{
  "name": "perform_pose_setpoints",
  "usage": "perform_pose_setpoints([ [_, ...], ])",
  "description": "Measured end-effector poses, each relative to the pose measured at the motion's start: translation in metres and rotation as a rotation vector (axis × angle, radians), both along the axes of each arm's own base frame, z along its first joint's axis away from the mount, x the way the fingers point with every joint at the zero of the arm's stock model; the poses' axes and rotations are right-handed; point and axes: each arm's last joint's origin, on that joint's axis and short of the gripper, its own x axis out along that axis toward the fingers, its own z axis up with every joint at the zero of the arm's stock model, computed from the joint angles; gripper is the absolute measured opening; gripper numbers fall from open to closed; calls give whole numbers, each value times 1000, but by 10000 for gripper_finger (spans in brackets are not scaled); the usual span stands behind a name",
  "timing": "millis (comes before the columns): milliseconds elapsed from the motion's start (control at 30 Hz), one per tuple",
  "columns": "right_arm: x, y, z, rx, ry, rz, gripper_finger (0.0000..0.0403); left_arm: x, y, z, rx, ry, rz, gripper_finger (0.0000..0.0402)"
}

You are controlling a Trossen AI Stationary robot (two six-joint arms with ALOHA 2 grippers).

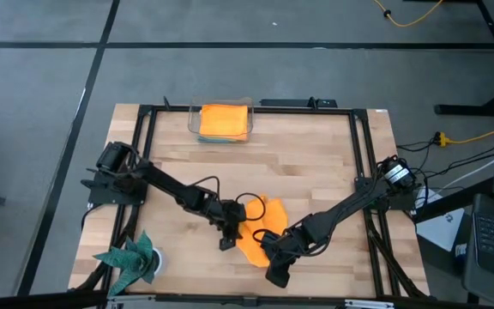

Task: Fold microfiber towels
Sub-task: Fold the orange microfiber cloth

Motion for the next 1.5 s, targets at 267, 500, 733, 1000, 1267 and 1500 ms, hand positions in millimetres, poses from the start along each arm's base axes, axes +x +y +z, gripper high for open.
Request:
perform_pose_setpoints([
  [267,0,0,0,-2,-2,4,3,1,2,0,46,-14,44,110],
  [500,0,0,0,-2,-2,4,3,1,2,0,63,-18,59,21],
  [733,0,0,0,-21,-23,43,25,-3,4,-3,93,28,82,1],
  [1000,6,-14,-1,-152,-75,-5,36,-11,13,-8,140,144,179,0],
  [1267,7,-44,-6,-364,-13,-295,36,-14,17,-10,177,180,265,0],
  [1500,5,-50,-9,-295,100,-251,73,-14,20,-10,195,181,326,0],
])
